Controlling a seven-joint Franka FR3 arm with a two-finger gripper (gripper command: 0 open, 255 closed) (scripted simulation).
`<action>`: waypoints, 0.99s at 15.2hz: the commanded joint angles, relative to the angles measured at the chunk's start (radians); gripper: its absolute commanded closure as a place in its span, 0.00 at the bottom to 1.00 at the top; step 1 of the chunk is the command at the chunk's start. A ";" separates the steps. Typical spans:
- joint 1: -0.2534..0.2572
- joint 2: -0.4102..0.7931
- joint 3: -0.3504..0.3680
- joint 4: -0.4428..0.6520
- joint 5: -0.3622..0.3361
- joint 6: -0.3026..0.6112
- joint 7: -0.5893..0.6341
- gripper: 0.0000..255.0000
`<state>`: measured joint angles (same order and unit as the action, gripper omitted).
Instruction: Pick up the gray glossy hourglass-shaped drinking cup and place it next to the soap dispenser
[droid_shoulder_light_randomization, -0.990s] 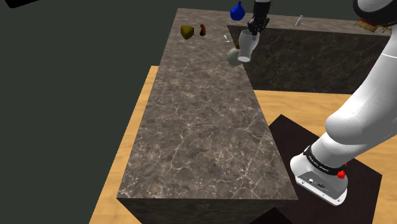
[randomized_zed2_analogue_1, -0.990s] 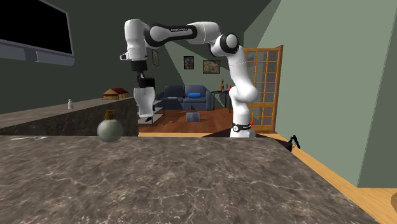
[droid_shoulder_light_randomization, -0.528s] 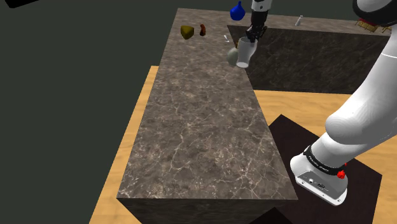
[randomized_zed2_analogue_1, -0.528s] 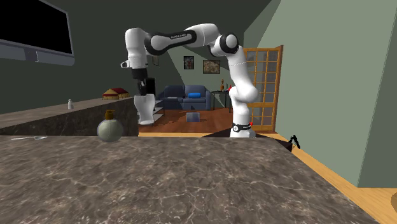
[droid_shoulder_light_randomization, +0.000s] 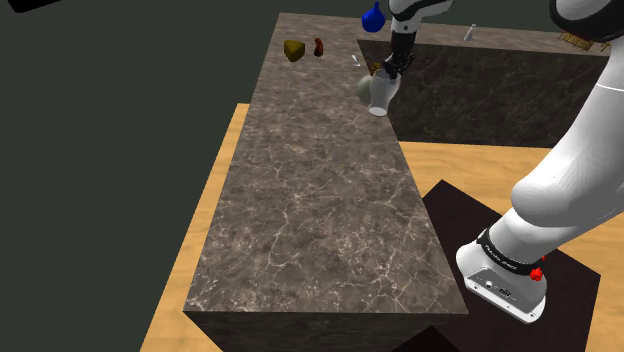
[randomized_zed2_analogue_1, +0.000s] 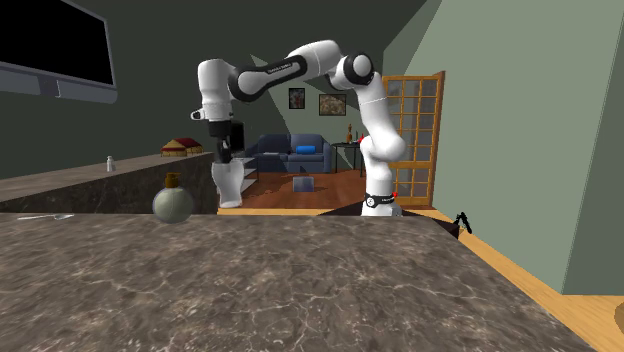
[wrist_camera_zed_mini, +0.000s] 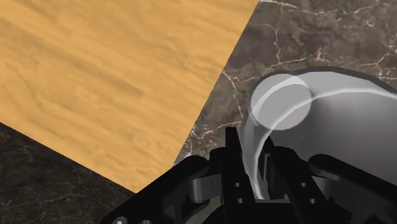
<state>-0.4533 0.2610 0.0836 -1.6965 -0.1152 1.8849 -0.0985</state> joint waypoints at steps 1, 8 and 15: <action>0.000 0.003 0.000 -0.022 -0.001 0.027 0.003 1.00; 0.000 0.032 -0.002 -0.078 -0.008 0.111 0.012 1.00; 0.000 0.038 -0.002 -0.087 -0.009 0.125 0.014 1.00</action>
<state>-0.4535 0.2989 0.0813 -1.7834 -0.1239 2.0094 -0.0849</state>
